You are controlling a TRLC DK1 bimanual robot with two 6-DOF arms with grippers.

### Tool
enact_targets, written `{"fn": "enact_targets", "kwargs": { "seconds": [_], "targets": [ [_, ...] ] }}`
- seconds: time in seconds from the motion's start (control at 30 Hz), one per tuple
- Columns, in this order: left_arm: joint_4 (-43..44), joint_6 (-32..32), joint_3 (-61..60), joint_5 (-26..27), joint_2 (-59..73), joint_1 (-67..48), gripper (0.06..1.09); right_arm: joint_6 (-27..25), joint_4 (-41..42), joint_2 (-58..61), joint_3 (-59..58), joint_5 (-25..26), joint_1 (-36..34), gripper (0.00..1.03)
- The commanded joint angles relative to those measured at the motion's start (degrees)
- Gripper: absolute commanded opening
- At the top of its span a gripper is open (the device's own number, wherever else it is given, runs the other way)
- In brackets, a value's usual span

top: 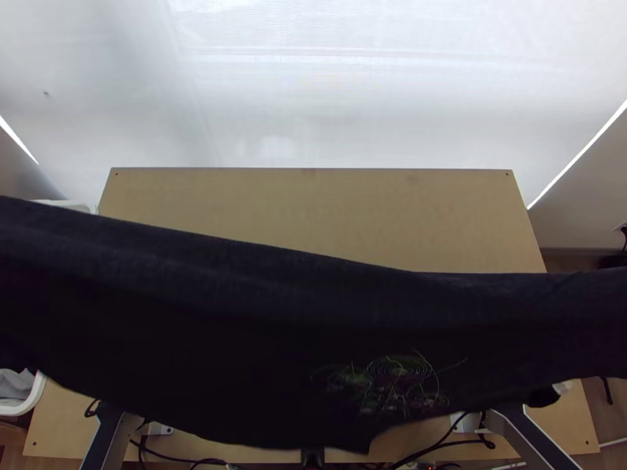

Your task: Fold the t-shirt

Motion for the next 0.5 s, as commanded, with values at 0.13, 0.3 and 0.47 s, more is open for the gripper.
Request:
{"fn": "enact_targets", "kwargs": {
  "seconds": [0.13, 0.3, 0.47],
  "targets": [
    [-3.59, 0.13, -6.99, 0.81, -0.10, 0.09, 0.09, 5.02, -1.80, 1.99, -11.14, -5.00, 0.47, 0.03],
    [-4.65, 4.96, -24.31, 5.38, -3.79, -0.71, 0.09, 5.81, -4.44, 2.34, -30.48, -8.86, 3.11, 0.03],
    [-1.13, 11.47, -45.66, 6.79, -10.30, -2.73, 0.09, 5.20, -1.98, 3.49, -42.87, -9.92, 5.66, 0.03]
  ]
}}
